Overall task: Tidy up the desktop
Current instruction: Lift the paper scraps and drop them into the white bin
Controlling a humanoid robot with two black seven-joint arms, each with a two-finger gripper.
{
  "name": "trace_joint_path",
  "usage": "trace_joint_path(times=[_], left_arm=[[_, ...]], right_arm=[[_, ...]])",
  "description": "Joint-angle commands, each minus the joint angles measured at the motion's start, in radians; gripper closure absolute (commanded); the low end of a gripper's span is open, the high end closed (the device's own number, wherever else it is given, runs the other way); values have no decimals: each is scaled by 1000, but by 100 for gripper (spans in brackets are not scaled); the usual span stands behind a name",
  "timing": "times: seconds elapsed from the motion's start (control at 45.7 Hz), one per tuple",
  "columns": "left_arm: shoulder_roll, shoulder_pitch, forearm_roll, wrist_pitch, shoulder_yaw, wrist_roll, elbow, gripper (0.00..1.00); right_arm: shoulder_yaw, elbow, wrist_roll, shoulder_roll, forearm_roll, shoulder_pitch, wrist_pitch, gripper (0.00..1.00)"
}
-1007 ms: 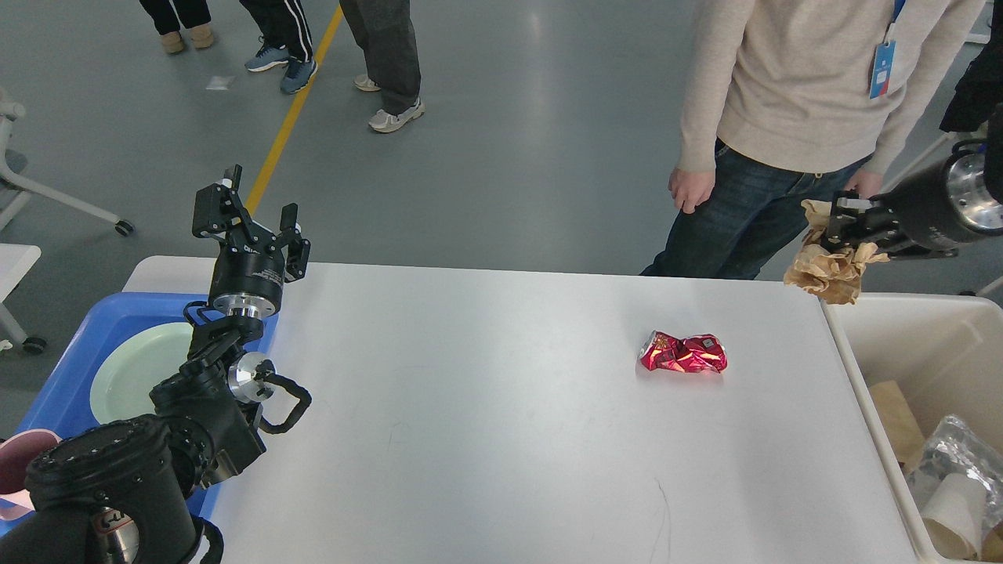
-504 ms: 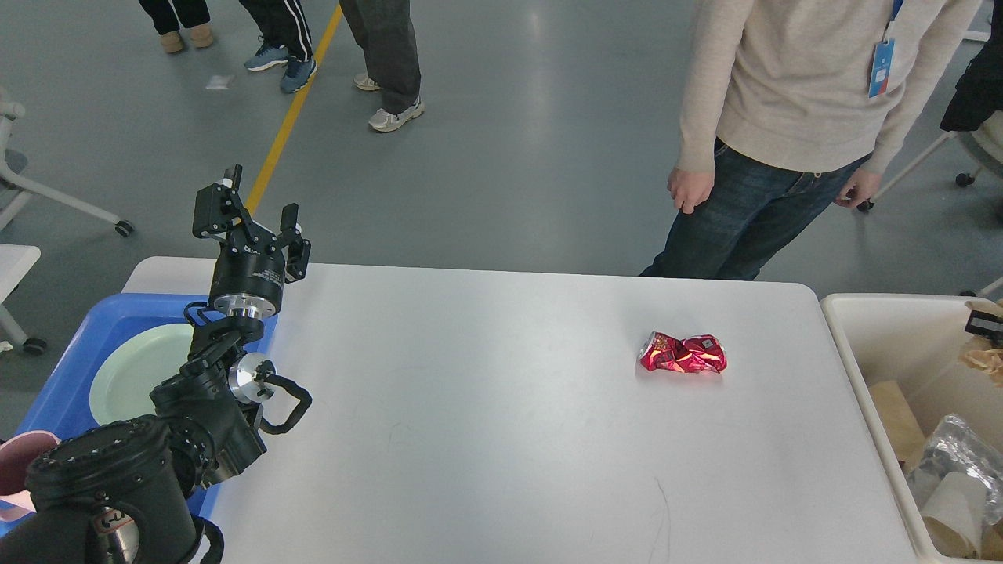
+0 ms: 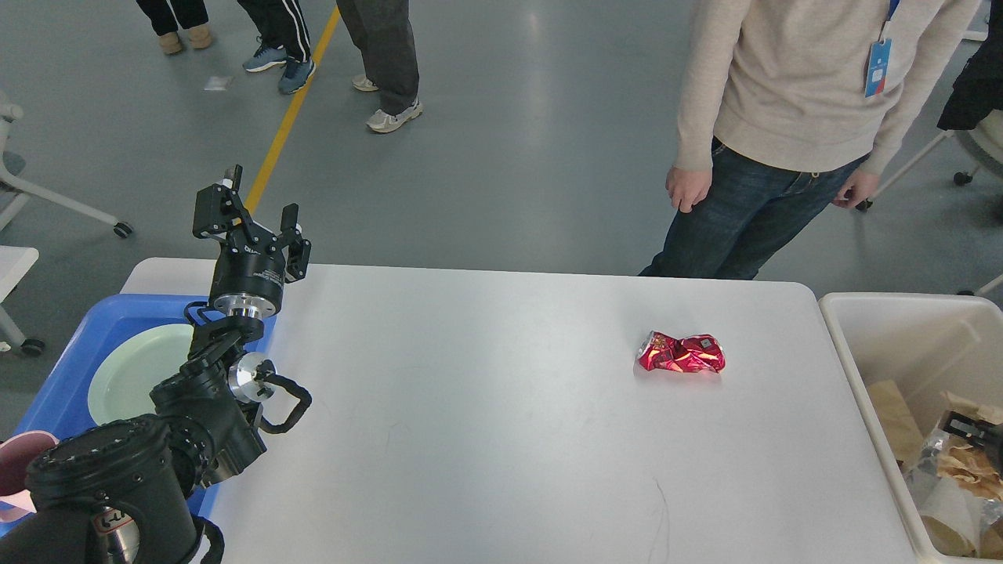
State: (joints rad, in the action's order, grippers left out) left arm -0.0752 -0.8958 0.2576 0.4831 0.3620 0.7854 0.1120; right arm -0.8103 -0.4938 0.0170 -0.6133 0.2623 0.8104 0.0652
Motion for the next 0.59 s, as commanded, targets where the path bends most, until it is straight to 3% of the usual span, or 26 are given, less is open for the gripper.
trace_joint_path(times=[0.0, 0.285, 0.482, 0.569], left_arm=[[0, 0, 0, -1, 0, 0, 0, 3], [0, 0, 0, -1, 0, 0, 0, 3], [0, 0, 0, -1, 0, 0, 0, 3], [0, 0, 0, -1, 0, 0, 0, 3]], right_arm=[[36, 0, 0, -6, 0, -5, -1, 0], [43, 0, 3, -5, 0, 29, -1, 0], [23, -61, 1, -2, 3, 203, -18, 0], [-45, -146, -3, -9, 23, 337, -76, 0]])
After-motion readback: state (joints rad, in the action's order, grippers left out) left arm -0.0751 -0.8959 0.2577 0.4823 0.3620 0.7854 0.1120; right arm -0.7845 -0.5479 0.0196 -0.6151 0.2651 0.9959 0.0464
